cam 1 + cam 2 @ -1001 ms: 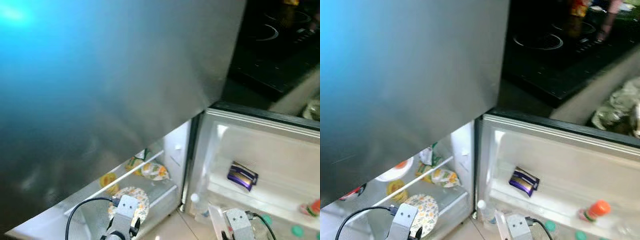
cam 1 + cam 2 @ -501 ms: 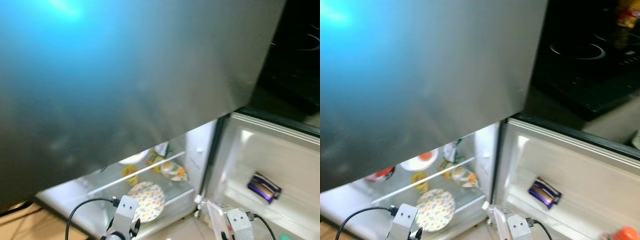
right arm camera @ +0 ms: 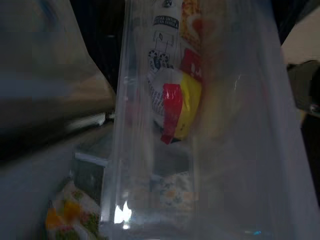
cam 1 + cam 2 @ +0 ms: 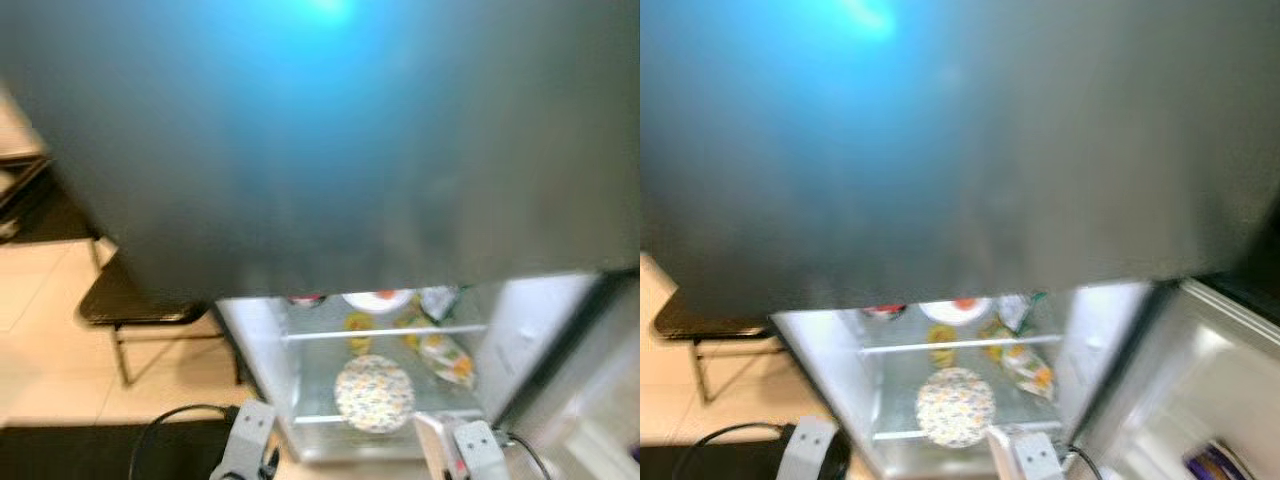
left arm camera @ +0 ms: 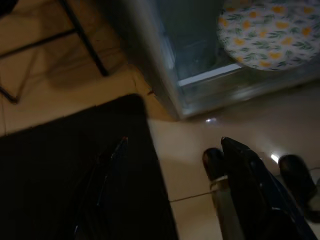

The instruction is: Restocking fridge

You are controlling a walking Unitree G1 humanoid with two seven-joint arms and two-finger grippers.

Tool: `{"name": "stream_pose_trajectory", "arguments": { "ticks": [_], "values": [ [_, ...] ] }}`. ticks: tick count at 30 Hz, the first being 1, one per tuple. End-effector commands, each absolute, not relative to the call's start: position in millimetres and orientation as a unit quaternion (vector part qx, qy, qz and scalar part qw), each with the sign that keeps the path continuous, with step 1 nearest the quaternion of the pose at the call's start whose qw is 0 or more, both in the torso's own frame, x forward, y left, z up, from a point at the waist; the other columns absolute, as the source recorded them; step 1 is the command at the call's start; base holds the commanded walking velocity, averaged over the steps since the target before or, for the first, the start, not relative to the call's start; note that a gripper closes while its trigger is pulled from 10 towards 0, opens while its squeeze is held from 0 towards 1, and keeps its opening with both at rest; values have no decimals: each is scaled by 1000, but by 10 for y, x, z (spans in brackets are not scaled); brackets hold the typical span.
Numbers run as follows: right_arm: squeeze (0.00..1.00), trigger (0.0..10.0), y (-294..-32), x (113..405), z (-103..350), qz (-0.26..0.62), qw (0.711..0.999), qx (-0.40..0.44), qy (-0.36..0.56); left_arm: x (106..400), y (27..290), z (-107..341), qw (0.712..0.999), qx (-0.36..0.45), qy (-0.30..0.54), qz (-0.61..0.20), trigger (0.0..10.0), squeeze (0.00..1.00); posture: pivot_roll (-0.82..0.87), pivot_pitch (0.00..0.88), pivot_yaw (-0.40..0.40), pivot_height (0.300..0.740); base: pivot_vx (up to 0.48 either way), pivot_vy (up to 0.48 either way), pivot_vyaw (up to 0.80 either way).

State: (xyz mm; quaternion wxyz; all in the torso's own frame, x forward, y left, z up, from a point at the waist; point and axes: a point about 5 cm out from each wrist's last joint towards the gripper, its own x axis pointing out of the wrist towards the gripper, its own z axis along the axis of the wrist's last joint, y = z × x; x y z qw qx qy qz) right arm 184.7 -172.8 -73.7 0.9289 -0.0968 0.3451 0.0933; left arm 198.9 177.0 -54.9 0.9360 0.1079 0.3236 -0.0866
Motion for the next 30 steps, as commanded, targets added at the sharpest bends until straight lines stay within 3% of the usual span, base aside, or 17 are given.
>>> {"name": "stream_pose_trajectory", "arguments": {
  "ticks": [1, 10, 30],
  "values": [
    [0, 10000, -1671, 1840, -742, 99, 929, -92, 343, 1971, 1802, -560, 933, 114, 329, -87, 10000, 0, -130, 113, 27, 740, 0, 0, 788],
    [0, 10000, -1681, 1840, -743, 96, 929, -98, 344, 1969, 1799, -563, 933, 114, 330, -87, 10000, 0, -129, 111, 27, 740, 0, 0, 733],
    [0, 10000, -1792, 1907, -708, 33, 936, -83, 340, 1972, 1800, -562, 933, 112, 330, -85, 10000, 0, -129, 112, 27, 740, 0, 0, 0]
  ]
}}
